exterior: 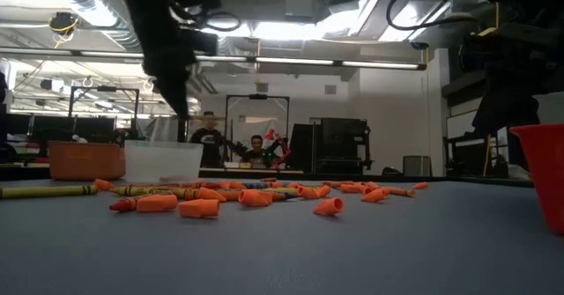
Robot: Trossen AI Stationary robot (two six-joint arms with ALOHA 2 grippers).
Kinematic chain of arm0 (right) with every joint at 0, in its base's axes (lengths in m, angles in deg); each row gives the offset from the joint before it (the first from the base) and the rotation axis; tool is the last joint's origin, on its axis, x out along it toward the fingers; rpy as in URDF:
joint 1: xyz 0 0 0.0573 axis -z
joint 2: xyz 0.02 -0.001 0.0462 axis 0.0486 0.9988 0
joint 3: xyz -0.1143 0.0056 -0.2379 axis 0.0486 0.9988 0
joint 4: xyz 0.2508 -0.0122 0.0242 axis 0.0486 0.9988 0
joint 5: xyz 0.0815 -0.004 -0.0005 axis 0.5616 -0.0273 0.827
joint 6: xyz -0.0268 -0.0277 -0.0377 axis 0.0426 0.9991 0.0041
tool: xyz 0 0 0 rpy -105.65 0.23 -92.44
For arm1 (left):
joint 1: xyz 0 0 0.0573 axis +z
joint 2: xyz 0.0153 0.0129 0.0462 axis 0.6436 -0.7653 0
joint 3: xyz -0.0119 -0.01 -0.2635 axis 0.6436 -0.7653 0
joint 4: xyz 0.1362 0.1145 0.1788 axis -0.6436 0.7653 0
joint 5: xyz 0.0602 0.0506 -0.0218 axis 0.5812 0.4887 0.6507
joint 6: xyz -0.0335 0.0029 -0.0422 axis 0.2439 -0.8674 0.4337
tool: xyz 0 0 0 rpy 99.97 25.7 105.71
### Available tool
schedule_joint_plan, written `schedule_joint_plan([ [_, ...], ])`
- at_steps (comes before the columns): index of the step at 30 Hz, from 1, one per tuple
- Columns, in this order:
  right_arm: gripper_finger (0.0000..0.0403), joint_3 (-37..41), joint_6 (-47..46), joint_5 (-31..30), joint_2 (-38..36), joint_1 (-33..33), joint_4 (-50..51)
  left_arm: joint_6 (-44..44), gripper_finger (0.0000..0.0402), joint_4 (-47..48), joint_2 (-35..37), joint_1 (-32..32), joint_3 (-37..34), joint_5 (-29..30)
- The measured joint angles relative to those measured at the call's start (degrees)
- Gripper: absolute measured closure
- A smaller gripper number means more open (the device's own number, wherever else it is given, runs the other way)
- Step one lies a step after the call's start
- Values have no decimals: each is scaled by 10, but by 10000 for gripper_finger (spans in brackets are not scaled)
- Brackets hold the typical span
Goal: Sort crayons
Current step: Put the yellow crayon into the orange bin
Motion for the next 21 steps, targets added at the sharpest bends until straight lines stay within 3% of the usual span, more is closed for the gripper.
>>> schedule_joint_plan([
  [7, 255, 0, 0, 0, 0, 0, -5, 82, 394, 177, 73, 44, 0, 76],
  [13, 255, 0, 0, 0, 0, 0, -7, 179, 392, 308, 92, 77, 0, 93],
  [21, 255, 0, 0, -38, 0, 0, -11, 221, 391, 346, 92, 105, 0, 97],
])
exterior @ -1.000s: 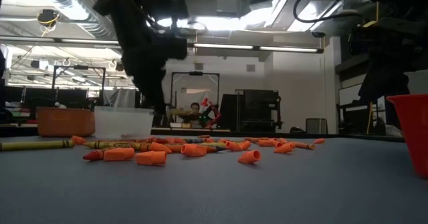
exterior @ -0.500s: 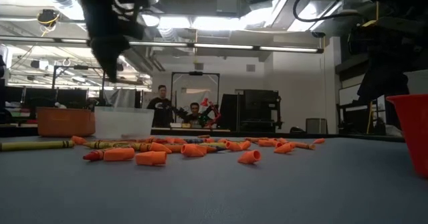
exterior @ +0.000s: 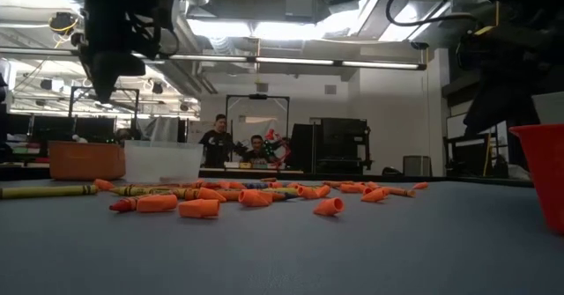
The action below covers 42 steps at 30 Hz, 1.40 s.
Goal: Sort crayons
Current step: Put the yellow crayon into the orange bin, then put the blue crayon into the blue bin
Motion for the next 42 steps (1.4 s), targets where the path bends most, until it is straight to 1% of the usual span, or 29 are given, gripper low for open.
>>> schedule_joint_plan([
  [4, 255, 0, 0, -12, 0, 0, 0, 0, 380, 0, 0, 15, 0, 0],
  [13, 255, 0, 0, -12, 0, 0, 0, 0, 325, -3, 0, 30, 0, 2],
  [17, 255, 0, 0, -16, 0, 0, -17, 2, 308, -15, 0, 30, 0, 2],
  [22, 255, 0, 0, -48, 0, 0, -76, 1, 300, -60, 0, 23, 0, -3],
  [28, 255, 0, 0, -68, 6, 0, -144, 0, 306, -127, 0, 1, 0, -4],
  [33, 255, 0, 0, -91, 43, 0, -176, 0, 313, -168, 0, -25, 0, -5],
  [37, 255, 0, 0, -113, 94, 0, -202, 0, 316, -197, 0, -48, 0, -5],
  [42, 255, 0, 0, -125, 169, 0, -252, 0, 317, -223, 0, -73, 0, -5],
])
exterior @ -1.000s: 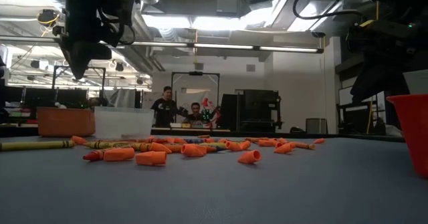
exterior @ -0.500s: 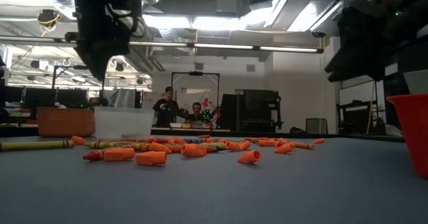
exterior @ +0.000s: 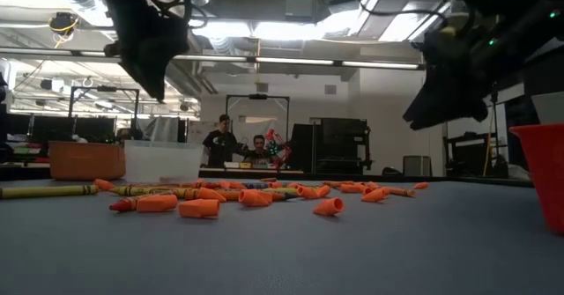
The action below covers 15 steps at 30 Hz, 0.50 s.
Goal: Sort crayons
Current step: Put the blue crayon into the blue bin
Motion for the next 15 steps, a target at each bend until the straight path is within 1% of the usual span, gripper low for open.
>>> schedule_joint_plan([
  [8, 255, 0, 0, -15, 118, 0, -66, 0, 318, -29, 0, -33, 0, 0],
  [15, 255, 0, 6, -18, 195, 0, -121, 0, 318, -38, 0, -52, 0, 0],
])
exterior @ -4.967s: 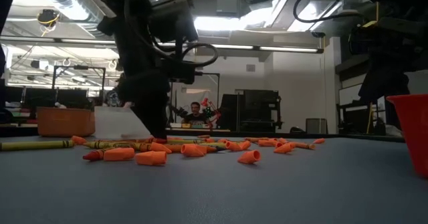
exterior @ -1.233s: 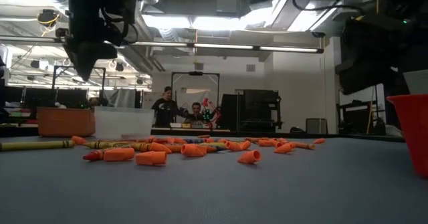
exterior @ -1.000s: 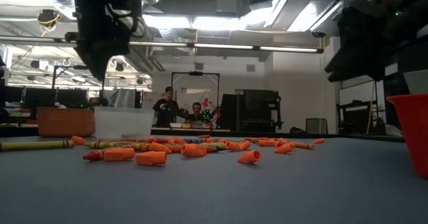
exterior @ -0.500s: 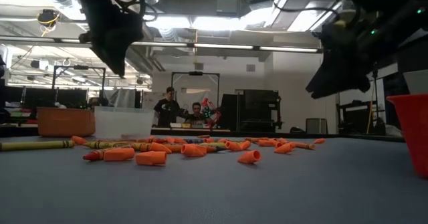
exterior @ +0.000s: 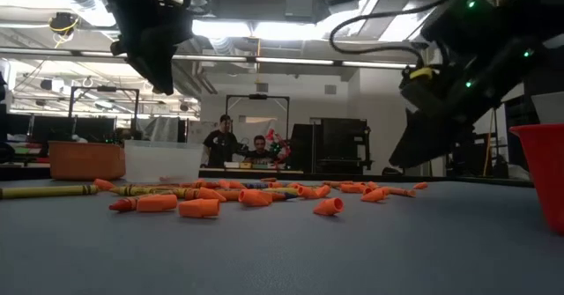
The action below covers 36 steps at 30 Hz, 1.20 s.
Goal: Sort crayons
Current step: Put the blue crayon into the blue bin
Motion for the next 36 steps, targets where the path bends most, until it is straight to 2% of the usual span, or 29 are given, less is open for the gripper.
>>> schedule_joint_plan([
  [11, 256, 0, 11, -43, 62, 0, -26, 0, 318, -10, 0, -9, 0, 0],
  [28, 256, 0, 11, -38, 69, 0, -29, 0, 318, -17, 0, -9, 0, 0],
  [36, 256, 0, 11, -38, 96, 0, -41, 0, 318, -18, 0, -9, 0, 1],
])
